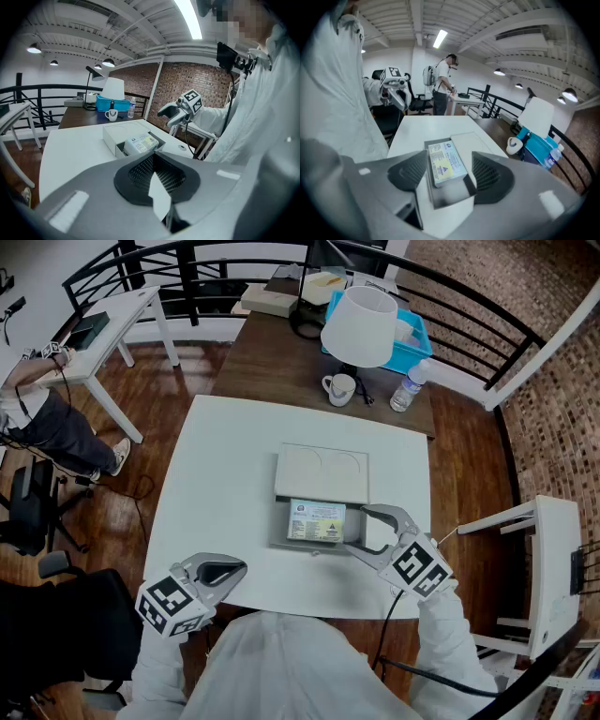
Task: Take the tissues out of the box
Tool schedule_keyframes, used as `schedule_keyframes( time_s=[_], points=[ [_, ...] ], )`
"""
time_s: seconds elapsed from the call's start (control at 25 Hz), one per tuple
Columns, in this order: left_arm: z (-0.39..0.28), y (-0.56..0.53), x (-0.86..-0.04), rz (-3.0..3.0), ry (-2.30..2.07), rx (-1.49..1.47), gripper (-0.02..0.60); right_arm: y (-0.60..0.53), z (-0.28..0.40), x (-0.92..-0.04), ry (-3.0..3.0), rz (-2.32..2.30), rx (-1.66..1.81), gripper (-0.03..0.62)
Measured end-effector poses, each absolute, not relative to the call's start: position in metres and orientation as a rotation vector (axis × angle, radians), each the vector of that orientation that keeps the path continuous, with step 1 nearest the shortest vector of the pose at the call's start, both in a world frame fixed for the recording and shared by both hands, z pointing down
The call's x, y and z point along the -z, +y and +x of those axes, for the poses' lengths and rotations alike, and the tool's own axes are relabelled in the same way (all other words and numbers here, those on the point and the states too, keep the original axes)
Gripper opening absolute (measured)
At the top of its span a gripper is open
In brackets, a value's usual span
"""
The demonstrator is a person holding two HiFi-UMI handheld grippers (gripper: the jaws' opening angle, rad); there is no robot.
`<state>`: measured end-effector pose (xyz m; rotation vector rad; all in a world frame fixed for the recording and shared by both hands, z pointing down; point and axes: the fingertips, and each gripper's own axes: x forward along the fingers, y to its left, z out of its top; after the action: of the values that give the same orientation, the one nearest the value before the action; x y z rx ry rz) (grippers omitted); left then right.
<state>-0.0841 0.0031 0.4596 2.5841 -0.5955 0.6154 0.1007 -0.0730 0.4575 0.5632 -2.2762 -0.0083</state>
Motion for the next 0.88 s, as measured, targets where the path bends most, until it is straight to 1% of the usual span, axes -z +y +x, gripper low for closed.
schedule_keyframes(
  time_s=[0.08, 0.16, 0.24, 0.36, 0.56, 0.88],
  points=[
    [-0.086, 0.002, -0.460, 2.582, -0.592, -0.617, 0.014, -0.080, 0.090, -0.469, -2.231, 0.485, 0.038, 0.330],
    [-0.088, 0.001, -0.461, 2.578, -0.590, -0.619, 0.014, -0.085, 0.081, -0.481, -2.183, 0.411, 0.063, 0.352],
    [-0.089, 0.000, -0.463, 2.574, -0.589, -0.620, 0.014, -0.087, 0.072, -0.496, -2.127, 0.330, 0.083, 0.403],
    [-0.090, -0.002, -0.464, 2.569, -0.591, -0.619, 0.014, -0.090, 0.059, -0.522, -2.048, 0.223, 0.115, 0.439],
    [-0.092, -0.005, -0.465, 2.557, -0.595, -0.616, 0.014, -0.096, 0.047, -0.556, -1.951, 0.142, 0.128, 0.439],
    [-0.097, -0.005, -0.469, 2.544, -0.608, -0.608, 0.014, -0.096, 0.046, -0.591, -1.859, 0.064, 0.089, 0.439]
  ],
)
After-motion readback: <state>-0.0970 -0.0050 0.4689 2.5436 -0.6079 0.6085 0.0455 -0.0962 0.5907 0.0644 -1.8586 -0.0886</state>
